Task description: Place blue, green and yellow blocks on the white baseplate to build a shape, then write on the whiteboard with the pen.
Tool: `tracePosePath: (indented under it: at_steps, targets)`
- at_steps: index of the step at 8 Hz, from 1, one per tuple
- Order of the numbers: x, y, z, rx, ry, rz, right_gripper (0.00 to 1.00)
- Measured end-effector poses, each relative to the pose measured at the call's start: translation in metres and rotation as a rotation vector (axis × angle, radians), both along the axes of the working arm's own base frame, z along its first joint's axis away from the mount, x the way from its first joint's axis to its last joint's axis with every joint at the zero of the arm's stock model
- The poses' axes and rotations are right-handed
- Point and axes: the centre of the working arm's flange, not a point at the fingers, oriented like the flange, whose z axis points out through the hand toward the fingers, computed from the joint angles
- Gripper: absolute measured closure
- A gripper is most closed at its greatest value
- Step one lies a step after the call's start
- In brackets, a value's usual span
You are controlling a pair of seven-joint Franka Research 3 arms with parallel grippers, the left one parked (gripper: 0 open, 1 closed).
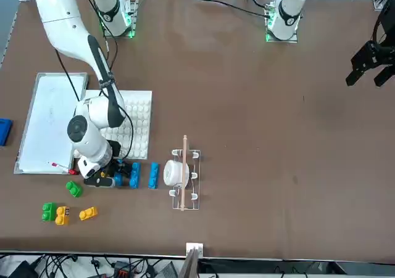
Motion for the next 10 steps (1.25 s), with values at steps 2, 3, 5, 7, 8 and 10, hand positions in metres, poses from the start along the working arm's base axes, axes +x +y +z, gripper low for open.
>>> tracePosePath:
  at_steps: [2,3,5,7,8,10]
  targets:
    - [-0.002,-0.002,-0.003,-0.002,0.006,-0.002,0.0]
    - [-0.002,-0.003,-0.003,-0.003,0.007,-0.002,0.0]
    - [-0.005,-0.005,-0.008,-0.005,0.018,-0.005,0.0]
    - [-0.009,-0.012,-0.016,-0.008,0.035,-0.013,0.0]
    - [-0.01,-0.015,-0.018,-0.009,0.039,-0.016,0.01]
    - [-0.01,-0.018,-0.017,-0.009,0.039,-0.021,0.16]
